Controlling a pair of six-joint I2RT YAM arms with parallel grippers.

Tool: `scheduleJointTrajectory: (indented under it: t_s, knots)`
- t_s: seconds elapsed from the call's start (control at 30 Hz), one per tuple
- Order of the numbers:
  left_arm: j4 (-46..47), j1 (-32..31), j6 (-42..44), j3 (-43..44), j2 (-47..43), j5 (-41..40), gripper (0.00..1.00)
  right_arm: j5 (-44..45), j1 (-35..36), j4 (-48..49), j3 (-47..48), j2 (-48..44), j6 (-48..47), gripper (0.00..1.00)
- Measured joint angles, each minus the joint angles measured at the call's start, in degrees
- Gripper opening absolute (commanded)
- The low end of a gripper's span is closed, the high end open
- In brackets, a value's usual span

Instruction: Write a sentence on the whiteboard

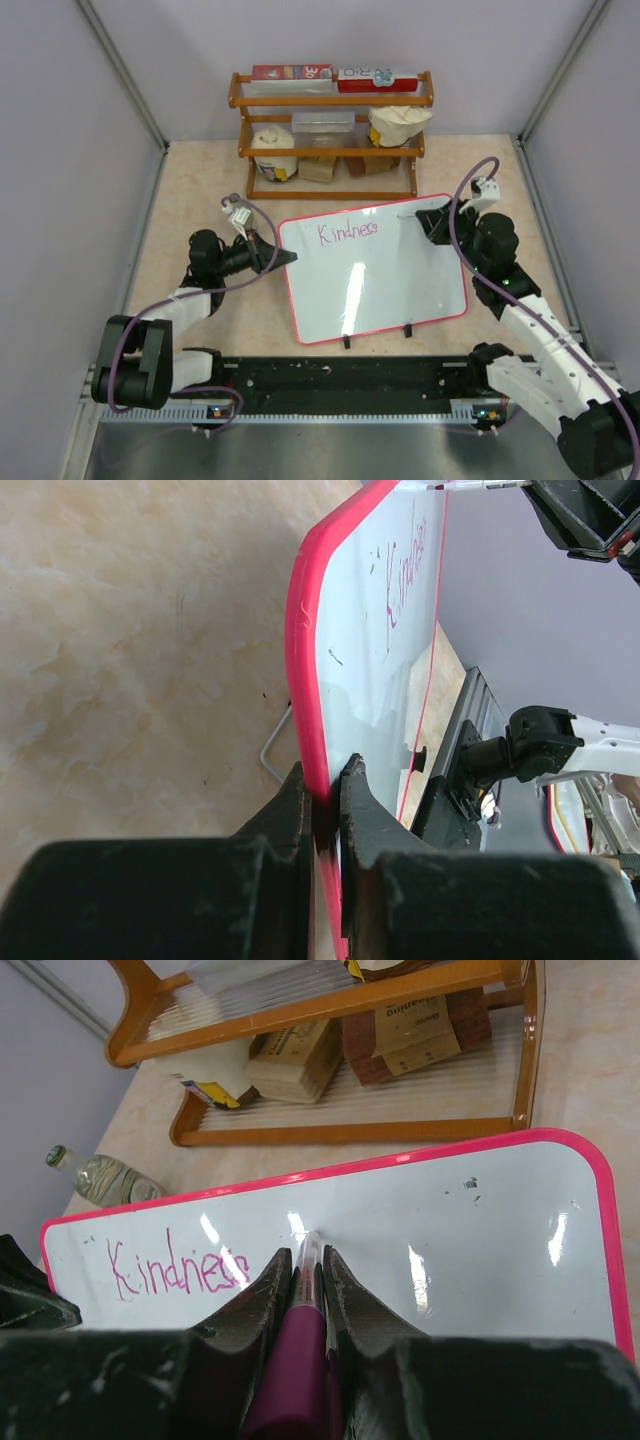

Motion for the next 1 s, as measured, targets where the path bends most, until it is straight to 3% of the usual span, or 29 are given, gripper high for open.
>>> scheduleJointTrajectory:
  t_s: [1.0]
  knots:
    - [-0.07,0.00,0.00,0.02,-0.09,0.02,0.00,-1.70,0.00,-0.79,-3.76,-5.38,1.51,0.00]
